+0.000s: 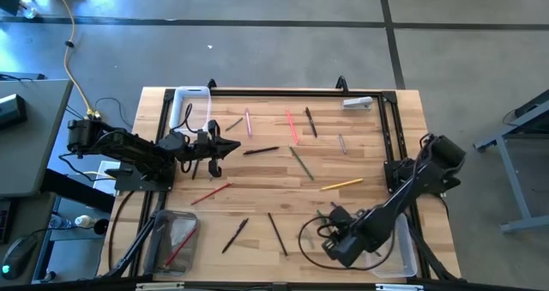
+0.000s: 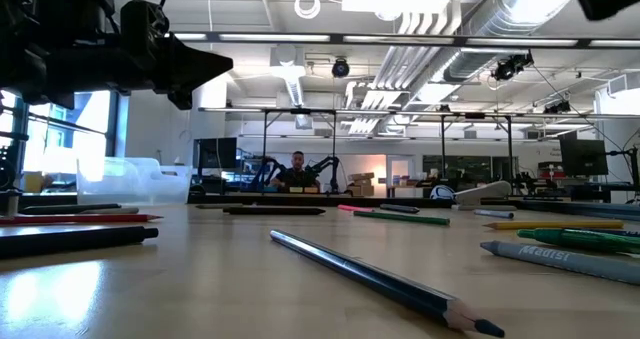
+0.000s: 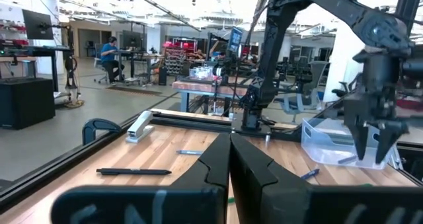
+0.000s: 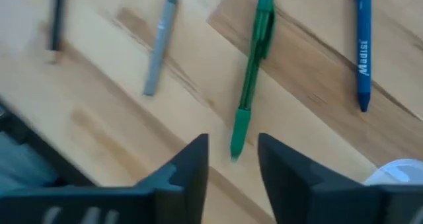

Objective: Sort crayons/erasers/pens/pencils in bins
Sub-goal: Put the green pen into the top transparent bin

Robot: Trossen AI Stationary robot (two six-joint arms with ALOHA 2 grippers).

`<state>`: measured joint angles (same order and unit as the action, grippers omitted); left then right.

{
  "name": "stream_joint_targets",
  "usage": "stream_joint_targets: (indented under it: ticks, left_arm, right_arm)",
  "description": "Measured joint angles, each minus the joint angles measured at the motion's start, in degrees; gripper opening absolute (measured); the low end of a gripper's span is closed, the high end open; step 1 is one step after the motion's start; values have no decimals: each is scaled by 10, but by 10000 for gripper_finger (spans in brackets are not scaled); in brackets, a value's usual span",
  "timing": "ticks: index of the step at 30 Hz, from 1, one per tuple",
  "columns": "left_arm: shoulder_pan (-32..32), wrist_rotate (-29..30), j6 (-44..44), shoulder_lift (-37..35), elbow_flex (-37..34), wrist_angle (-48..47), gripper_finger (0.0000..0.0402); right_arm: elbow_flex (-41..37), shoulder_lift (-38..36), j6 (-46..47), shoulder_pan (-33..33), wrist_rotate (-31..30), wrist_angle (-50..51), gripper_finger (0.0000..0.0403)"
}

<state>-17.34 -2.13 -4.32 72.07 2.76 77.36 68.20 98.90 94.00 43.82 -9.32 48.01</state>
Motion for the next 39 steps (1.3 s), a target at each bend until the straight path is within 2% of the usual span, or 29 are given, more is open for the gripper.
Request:
stream_joint_targets:
  ticks: [6, 12, 25, 34, 39]
  left_arm:
    - [0, 0, 0, 0, 0, 0, 0]
    - [0, 0, 0, 0, 0, 0, 0]
    - [0, 0, 0, 0, 0, 0, 0]
    - [0, 3, -17, 0, 0, 0, 0]
    - [0, 3, -36, 0, 7, -2, 0]
  right_arm:
    - [0, 44, -2, -19, 55, -3, 186]
    - [0, 61, -6, -27, 62, -8, 190]
    - [2, 110, -45, -40, 71, -42, 114]
    - [-2, 95, -87, -44, 74, -30, 12]
    - [-2, 55, -145, -59, 48, -16, 18]
